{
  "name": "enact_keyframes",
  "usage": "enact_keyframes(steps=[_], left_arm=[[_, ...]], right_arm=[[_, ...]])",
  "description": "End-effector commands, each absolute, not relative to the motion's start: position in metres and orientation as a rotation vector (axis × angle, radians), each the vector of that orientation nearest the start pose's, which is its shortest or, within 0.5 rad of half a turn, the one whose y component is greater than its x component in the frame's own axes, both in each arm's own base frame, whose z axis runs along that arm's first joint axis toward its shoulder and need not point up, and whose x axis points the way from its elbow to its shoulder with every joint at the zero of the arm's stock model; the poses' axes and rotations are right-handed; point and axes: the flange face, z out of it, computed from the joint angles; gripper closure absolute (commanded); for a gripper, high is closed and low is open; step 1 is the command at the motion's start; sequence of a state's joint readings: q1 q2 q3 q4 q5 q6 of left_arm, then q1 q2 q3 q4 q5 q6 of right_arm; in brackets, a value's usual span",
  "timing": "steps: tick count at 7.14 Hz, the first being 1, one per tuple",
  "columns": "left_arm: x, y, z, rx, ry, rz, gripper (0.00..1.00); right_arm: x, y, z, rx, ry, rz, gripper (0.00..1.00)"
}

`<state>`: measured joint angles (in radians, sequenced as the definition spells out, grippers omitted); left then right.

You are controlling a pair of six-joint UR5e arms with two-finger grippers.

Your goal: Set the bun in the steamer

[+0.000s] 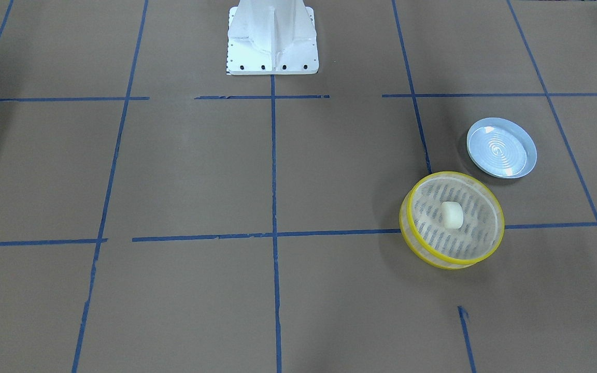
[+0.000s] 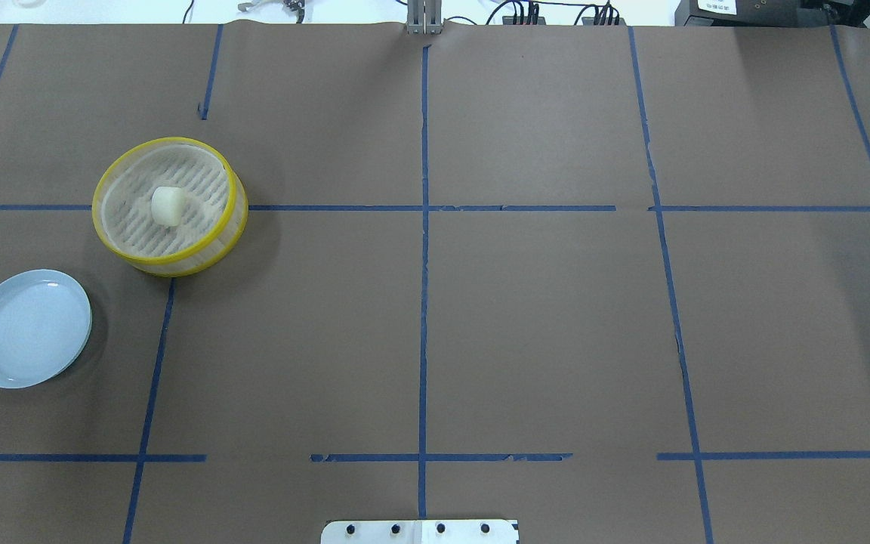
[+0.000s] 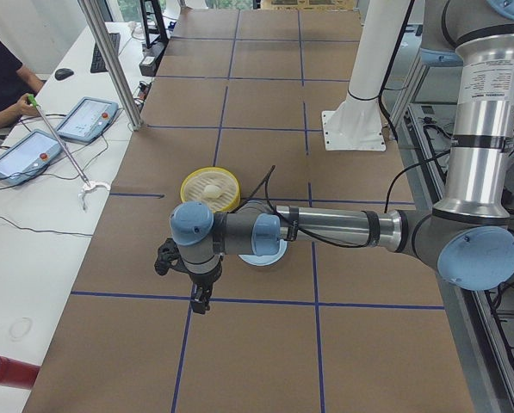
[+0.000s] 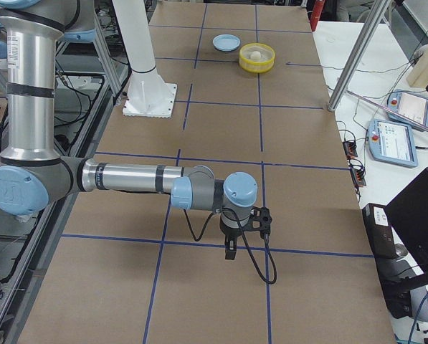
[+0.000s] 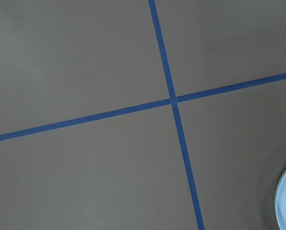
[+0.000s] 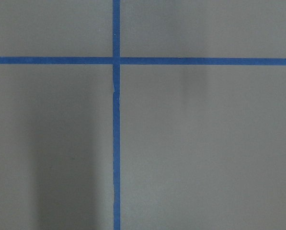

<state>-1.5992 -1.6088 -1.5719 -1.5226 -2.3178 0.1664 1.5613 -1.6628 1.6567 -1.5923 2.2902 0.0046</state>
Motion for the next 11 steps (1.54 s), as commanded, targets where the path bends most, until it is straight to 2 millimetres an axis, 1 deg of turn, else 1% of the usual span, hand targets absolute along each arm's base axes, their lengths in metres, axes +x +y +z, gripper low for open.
enact_keyframes(steps=[1,2,5,7,9,11], left_arm=[[-0.080,-0.504,0.651,0.040,0.746,0.074,0.00],[-0.079,-0.503,0.658,0.024,0.749,0.070,0.00],[-0.067,-0.502,0.659,0.012,0.778,0.085,0.00],[-0.066,-0.502,0.660,0.010,0.788,0.085,0.00],[-0.064,-0.482,0.669,-0.006,0.809,0.077,0.00],[-0.065,-0.479,0.668,-0.004,0.809,0.076,0.00]], right_arm=[[0.063,-0.451,0.666,-0.032,-0.719,0.004,0.00],[0.064,-0.451,0.666,-0.031,-0.719,0.006,0.00],[0.064,-0.451,0.666,-0.031,-0.719,0.006,0.00],[0.064,-0.451,0.666,-0.031,-0.719,0.006,0.00],[0.064,-0.451,0.666,-0.031,-0.719,0.006,0.00],[0.064,-0.451,0.666,-0.031,-0.719,0.006,0.00]])
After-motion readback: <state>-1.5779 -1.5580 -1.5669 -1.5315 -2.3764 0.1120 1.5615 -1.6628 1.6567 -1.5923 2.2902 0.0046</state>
